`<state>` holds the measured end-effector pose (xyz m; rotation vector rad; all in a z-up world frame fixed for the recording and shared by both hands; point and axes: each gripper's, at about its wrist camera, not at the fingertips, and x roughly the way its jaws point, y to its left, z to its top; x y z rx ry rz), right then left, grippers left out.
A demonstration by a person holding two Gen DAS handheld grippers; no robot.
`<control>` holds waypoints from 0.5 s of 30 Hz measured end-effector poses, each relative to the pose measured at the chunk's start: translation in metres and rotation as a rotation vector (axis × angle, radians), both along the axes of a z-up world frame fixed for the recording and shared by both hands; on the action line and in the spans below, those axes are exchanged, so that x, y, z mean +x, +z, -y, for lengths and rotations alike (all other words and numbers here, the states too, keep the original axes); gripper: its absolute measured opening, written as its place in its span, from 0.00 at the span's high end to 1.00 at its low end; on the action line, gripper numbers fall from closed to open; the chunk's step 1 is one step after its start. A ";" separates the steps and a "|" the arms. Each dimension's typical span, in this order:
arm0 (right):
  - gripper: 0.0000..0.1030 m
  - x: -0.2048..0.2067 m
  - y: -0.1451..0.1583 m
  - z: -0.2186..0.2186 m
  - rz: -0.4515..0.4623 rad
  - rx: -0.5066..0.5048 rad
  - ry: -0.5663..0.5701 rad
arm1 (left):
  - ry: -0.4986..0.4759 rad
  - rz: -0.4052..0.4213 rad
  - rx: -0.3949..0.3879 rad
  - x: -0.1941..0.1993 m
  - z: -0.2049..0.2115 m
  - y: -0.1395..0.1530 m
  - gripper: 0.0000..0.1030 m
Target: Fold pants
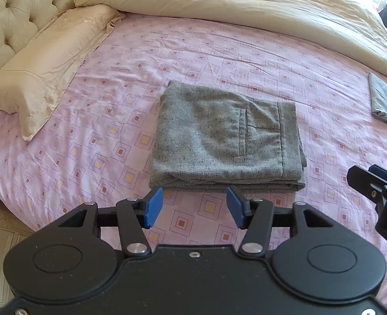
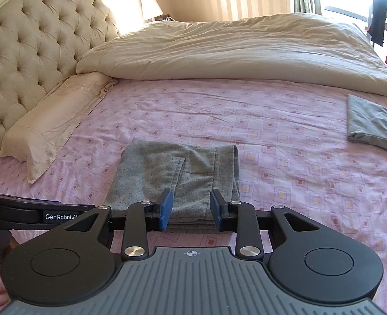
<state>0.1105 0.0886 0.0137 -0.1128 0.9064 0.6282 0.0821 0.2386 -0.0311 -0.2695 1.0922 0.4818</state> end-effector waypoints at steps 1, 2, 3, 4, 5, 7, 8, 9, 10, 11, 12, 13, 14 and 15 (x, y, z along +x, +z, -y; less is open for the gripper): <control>0.70 0.000 0.000 0.000 0.000 0.000 0.001 | 0.000 -0.002 0.001 0.000 0.000 0.000 0.42; 0.70 0.000 0.000 0.000 0.000 0.000 0.000 | 0.000 -0.002 0.001 0.000 0.001 -0.001 0.42; 0.70 0.000 0.000 0.000 -0.001 0.001 -0.001 | 0.001 -0.003 0.001 0.000 0.001 -0.001 0.42; 0.70 0.000 0.000 0.000 -0.002 0.002 0.000 | 0.001 -0.003 -0.001 0.000 0.001 -0.001 0.42; 0.70 0.000 0.000 0.000 -0.003 0.003 -0.001 | 0.002 -0.002 -0.003 0.000 0.001 -0.001 0.42; 0.70 -0.001 0.000 0.000 -0.005 0.003 0.000 | 0.004 -0.001 -0.005 0.000 0.001 -0.001 0.42; 0.70 -0.001 0.000 -0.001 -0.007 0.002 0.000 | 0.003 -0.002 -0.004 0.000 0.001 -0.002 0.42; 0.70 -0.002 0.000 0.000 -0.008 0.002 -0.001 | 0.003 -0.003 -0.003 0.001 0.001 -0.002 0.42; 0.70 -0.002 0.000 -0.001 -0.009 0.003 -0.003 | 0.005 -0.003 -0.004 0.000 0.001 -0.002 0.42; 0.70 -0.002 0.000 -0.001 -0.011 0.004 -0.003 | 0.006 -0.003 -0.005 0.000 0.001 -0.002 0.42; 0.70 -0.002 0.000 0.000 -0.012 0.006 -0.003 | 0.008 -0.003 -0.006 0.000 0.001 -0.002 0.42; 0.70 -0.002 0.000 0.000 -0.012 0.008 -0.002 | 0.009 -0.003 -0.004 0.000 0.001 -0.002 0.42; 0.70 -0.001 0.000 0.000 -0.012 0.009 0.000 | 0.009 -0.004 -0.002 0.000 0.001 -0.001 0.42; 0.70 -0.001 0.000 0.001 -0.012 0.010 0.002 | 0.009 -0.004 -0.002 -0.001 0.001 -0.001 0.42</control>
